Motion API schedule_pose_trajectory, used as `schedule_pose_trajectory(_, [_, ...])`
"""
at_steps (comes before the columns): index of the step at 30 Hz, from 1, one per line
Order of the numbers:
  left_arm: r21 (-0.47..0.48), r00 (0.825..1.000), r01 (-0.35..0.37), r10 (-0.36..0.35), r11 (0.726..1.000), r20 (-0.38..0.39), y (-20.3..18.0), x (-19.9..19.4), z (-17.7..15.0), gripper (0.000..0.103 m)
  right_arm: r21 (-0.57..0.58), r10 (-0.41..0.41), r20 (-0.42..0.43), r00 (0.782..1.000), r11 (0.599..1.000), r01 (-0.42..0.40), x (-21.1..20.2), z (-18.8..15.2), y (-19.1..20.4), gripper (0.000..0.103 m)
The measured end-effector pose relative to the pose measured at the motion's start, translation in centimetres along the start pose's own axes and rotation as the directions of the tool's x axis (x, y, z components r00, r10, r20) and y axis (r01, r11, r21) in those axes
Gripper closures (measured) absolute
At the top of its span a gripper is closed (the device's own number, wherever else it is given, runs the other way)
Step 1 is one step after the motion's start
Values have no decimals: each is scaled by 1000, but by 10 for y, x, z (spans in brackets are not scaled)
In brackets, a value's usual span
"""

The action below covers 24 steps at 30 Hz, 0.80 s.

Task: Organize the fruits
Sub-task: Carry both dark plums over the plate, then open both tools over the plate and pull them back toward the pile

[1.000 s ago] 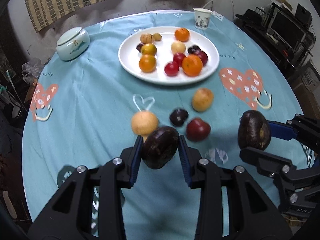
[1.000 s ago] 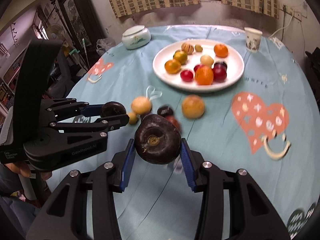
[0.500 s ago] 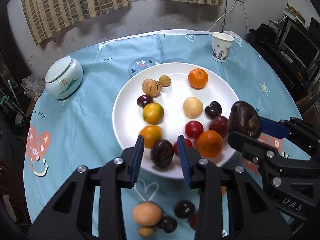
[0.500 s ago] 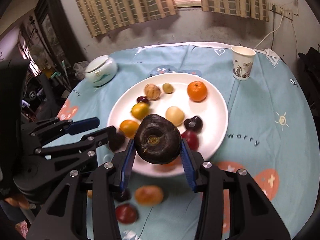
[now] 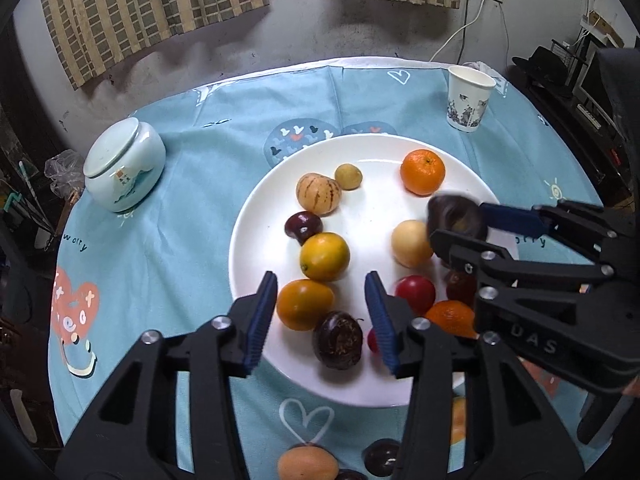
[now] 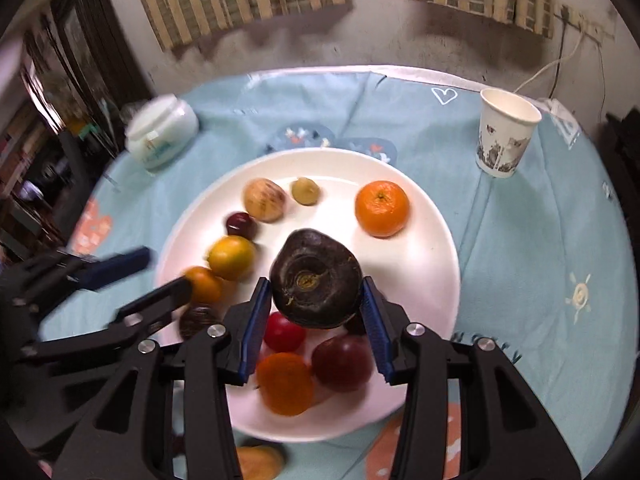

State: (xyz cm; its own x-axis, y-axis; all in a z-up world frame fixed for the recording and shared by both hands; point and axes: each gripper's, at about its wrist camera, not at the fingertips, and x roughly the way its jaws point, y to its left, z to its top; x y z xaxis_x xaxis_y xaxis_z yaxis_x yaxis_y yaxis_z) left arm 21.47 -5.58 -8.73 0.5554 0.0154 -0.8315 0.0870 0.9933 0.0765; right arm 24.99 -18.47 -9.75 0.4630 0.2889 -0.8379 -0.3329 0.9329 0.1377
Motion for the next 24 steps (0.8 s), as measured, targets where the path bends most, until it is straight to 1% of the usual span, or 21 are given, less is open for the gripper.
schedule_pose_trajectory(1, [-7,1000,3,-3,1000,1,2,-1,0,54,3,-13,13,1000,1000,13,-2,0,-1,39])
schedule_pose_trajectory(2, [-14,1000,10,-10,1000,-2,4,-2,-1,50,11,1,29,1000,1000,-2,-5,1,-2,39])
schedule_pose_trajectory(3, [-16,1000,7,-7,1000,-3,6,-3,-1,50,26,19,40,999,999,-20,-11,2,-5,39])
schedule_pose_trajectory(5, [-11,1000,2,-2,1000,4,7,-8,-3,50,33,19,60,998,999,-21,-21,3,-8,39])
schedule_pose_trajectory(7, [-10,1000,10,-10,1000,13,9,-16,-5,50,24,35,90,995,999,-37,-39,2,-9,39])
schedule_pose_trajectory(8, [-7,1000,14,-14,1000,20,9,-21,-6,50,17,30,103,994,999,-32,-47,1,-9,39])
schedule_pose_trajectory(12, [4,997,36,-36,999,66,23,-53,-19,48,-1,52,157,986,999,-52,-90,-15,-4,39])
schedule_pose_trajectory(13, [1,996,42,-42,999,76,29,-61,-23,46,-16,59,165,985,998,-57,-101,-24,0,39])
schedule_pose_trajectory(15, [-13,996,38,-36,999,86,43,-75,-36,46,-40,69,165,984,997,-63,-116,-49,7,39])
schedule_pose_trajectory(18, [-40,995,40,-36,998,92,64,-93,-62,42,-46,71,136,988,997,-65,-122,-88,18,39])
schedule_pose_trajectory(22, [-54,997,45,-41,998,72,82,-105,-104,40,-20,111,43,993,994,-110,-109,-151,36,39])
schedule_pose_trajectory(24, [-48,998,52,-50,997,42,83,-105,-128,40,-7,123,-1,992,992,-123,-99,-171,45,39])
